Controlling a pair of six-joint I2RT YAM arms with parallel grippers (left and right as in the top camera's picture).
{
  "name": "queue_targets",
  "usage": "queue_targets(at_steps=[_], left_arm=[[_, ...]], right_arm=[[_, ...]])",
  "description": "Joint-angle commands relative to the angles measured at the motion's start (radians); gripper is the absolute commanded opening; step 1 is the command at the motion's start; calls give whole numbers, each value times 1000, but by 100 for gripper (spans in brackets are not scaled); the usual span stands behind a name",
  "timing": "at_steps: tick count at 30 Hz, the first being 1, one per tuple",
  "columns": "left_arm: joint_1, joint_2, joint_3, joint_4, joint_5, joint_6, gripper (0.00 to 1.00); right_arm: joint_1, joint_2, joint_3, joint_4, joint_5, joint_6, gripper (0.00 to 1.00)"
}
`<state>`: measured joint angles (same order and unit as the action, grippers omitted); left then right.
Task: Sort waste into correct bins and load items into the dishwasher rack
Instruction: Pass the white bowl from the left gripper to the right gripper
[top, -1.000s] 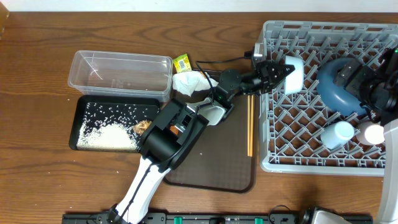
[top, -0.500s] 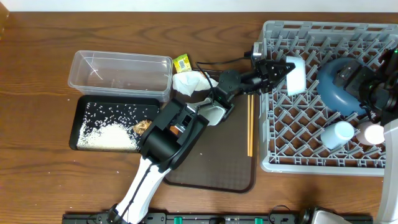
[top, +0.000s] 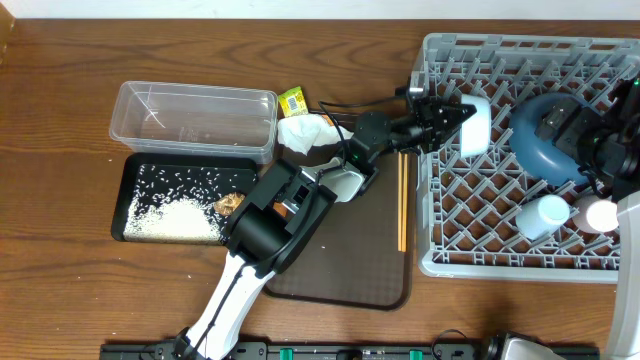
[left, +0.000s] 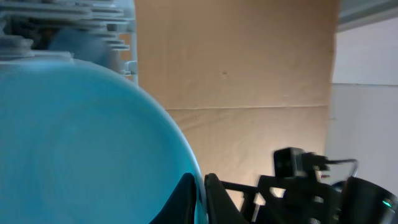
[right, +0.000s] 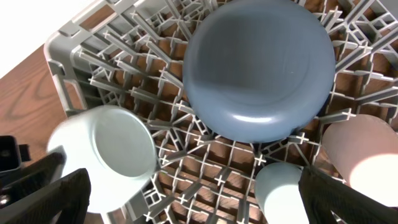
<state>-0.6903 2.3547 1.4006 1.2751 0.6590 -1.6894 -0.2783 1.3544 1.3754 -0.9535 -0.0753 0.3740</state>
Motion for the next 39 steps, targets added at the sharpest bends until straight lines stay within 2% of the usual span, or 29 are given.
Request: queue_targets(at_steps=[1, 3, 6, 7, 8, 9, 26, 30, 34, 39], left_arm=[[0, -3, 24, -14, 39, 32, 7], [0, -3, 24, 2, 38, 31, 11], [5, -3, 24, 24, 39, 31, 34], [7, -3, 24, 24, 39, 31, 50], [11, -4, 24, 24, 40, 31, 78], [15, -3, 24, 24, 41, 30, 98], [195, -20, 24, 41, 246, 27, 98], [220, -24, 24, -53, 312, 32, 98], [201, -24, 24, -123, 363, 100, 98], [145, -24, 24, -183, 357, 152, 98]], right_arm=[[-10, 0, 10, -6, -4, 3, 99], [-10, 0, 10, -8, -4, 3, 99], [-10, 0, 10, -8, -4, 3, 99], [-10, 0, 10, -8, -4, 3, 99], [-10, 0, 10, -8, -4, 3, 99], [-10, 0, 10, -8, -4, 3, 99], [-10, 0, 10, -5, -3, -16, 99], [-10, 0, 10, 0, -3, -16, 99], [-10, 0, 10, 5, -3, -16, 99], [-10, 0, 10, 5, -3, -16, 99]])
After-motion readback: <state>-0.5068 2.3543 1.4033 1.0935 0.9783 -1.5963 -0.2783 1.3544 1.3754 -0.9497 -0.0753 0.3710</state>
